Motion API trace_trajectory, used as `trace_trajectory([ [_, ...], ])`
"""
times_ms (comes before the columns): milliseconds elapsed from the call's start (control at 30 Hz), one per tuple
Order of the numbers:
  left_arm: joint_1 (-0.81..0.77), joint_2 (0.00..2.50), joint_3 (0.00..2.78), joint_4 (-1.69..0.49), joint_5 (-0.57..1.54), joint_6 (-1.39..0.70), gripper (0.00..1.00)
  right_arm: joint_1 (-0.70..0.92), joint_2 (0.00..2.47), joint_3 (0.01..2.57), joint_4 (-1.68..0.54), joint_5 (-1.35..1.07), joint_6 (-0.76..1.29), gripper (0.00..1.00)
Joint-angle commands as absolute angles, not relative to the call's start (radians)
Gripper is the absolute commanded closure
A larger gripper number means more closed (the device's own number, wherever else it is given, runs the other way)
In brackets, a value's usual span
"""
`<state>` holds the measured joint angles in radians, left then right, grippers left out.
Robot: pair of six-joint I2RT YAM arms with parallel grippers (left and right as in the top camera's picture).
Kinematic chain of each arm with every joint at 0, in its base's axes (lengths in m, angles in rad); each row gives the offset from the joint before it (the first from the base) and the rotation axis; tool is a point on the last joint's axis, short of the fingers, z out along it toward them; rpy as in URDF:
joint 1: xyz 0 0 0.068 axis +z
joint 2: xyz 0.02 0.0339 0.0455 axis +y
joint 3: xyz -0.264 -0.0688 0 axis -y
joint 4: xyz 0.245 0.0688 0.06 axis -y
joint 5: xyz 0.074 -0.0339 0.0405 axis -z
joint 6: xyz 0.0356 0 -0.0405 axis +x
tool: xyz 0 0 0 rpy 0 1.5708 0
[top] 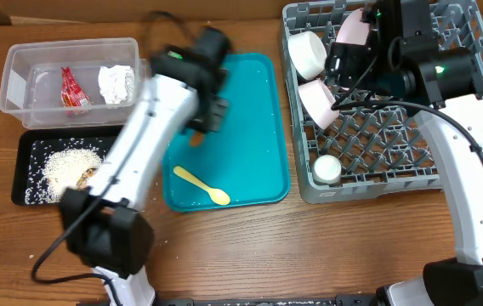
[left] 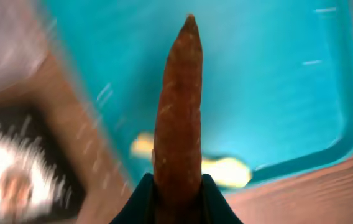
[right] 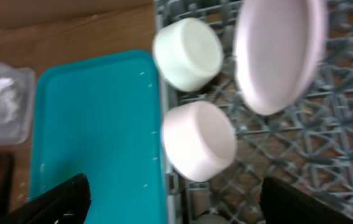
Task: Sort waste into correct bins and load items into the dishwasher
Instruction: 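Drop the carrot onto the black tray with the left gripper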
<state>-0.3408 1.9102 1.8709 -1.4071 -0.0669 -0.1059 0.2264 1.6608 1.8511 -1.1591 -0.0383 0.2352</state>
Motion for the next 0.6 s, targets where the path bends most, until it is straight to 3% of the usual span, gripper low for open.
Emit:
trace_trajectory([
  [0, -0.167, 1.821, 1.884, -1.505, -0.102, -0.244, 0.96, 0.292, 1.707, 1.852, -1.146, -0.129, 0.231, 0.11],
  [300, 0.164, 1.651, 1.628, -1.438, -0.048, -0.311, 0.96, 0.490, 1.842, 1.852, -1.120, -0.130, 0.204, 0.11],
  [567, 0.273, 1.643, 1.188, -1.084, -0.052, -0.384, 0.96, 0.639, 1.944, 1.851, -1.120, -0.114, 0.170, 0.12],
])
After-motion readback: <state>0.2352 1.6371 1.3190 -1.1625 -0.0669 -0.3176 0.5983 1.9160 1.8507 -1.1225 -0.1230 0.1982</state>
